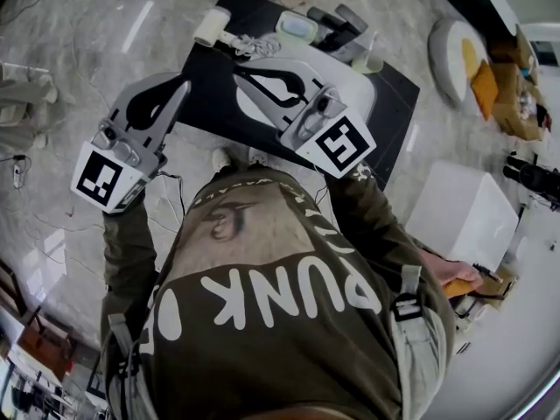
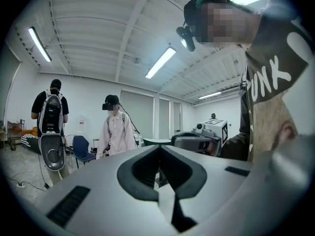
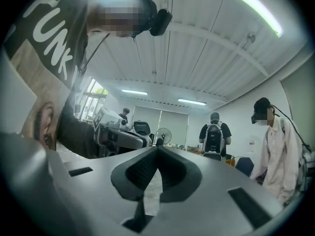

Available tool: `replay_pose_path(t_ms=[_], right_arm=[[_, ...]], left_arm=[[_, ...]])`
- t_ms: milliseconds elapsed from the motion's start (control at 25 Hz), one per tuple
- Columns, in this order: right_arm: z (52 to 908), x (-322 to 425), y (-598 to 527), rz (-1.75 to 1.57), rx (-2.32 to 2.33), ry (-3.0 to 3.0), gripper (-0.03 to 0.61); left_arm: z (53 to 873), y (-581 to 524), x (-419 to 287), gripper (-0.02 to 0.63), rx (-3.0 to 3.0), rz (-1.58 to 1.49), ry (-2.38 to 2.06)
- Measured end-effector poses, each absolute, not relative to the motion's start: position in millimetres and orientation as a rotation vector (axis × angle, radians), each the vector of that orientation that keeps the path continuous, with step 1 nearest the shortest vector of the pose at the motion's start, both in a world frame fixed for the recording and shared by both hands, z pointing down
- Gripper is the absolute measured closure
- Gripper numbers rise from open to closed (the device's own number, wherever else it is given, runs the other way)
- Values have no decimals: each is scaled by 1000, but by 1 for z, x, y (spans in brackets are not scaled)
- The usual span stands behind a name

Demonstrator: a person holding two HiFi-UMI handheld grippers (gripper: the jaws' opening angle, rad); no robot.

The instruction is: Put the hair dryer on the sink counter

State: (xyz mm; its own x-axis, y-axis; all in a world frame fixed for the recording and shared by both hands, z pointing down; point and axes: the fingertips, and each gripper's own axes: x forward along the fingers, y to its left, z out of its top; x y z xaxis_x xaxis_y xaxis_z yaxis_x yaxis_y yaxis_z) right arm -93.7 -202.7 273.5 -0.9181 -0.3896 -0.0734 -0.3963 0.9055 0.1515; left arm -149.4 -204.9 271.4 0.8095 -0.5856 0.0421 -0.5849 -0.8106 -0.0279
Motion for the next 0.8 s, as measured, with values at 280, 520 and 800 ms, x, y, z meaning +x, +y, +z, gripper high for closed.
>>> replay_pose_path(t_ms=[280,520,800], right_arm=[[272,-90,-204,254,-644,3019,571],[272,-89,-203,257,-642,3018,571],[274,-89,-199,251,-632,3024,571]], left_arm=[[270,-203,-149,612,-2966,-81,962],[271,-202,-149,612,-2964,-92,965],[270,-199,-146,612,-2964,-83,964]])
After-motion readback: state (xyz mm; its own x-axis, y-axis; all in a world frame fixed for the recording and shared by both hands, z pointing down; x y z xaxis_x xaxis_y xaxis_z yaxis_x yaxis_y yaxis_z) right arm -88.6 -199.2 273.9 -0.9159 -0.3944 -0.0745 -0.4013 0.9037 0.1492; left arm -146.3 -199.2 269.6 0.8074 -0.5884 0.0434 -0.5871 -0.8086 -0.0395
